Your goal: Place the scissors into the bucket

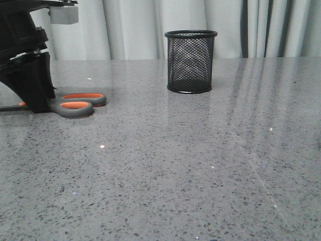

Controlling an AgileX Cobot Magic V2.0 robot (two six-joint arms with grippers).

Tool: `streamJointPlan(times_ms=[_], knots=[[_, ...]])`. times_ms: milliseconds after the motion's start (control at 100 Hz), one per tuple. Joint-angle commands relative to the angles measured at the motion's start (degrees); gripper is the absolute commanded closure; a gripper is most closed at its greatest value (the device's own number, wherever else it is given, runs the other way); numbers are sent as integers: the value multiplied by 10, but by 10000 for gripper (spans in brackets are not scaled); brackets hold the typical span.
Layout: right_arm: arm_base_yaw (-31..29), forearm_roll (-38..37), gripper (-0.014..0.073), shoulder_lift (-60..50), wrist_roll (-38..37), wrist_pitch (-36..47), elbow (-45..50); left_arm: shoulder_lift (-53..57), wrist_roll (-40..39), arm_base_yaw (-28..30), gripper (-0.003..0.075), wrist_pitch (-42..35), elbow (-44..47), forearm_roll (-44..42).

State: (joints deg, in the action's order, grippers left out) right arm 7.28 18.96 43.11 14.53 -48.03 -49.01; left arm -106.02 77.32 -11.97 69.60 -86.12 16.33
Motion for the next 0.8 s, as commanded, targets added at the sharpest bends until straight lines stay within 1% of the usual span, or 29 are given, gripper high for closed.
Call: streamJointPlan(times_ms=[0,170,370,570,790], knots=[[0,4,160,1,6,38,-21,21,-2,-7,694,35,-13,15],[0,4,160,1,6,38,-21,24,-11,-7,725,35,-13,4],[0,4,160,1,6,38,-21,49,-13,-7,727,35,-13,-9],[0,8,160,1,6,41,-21,96,-13,-7,727,35,-13,-20],[0,40,160,1,6,56,-21,158,-16,-7,729,35,-13,-21]])
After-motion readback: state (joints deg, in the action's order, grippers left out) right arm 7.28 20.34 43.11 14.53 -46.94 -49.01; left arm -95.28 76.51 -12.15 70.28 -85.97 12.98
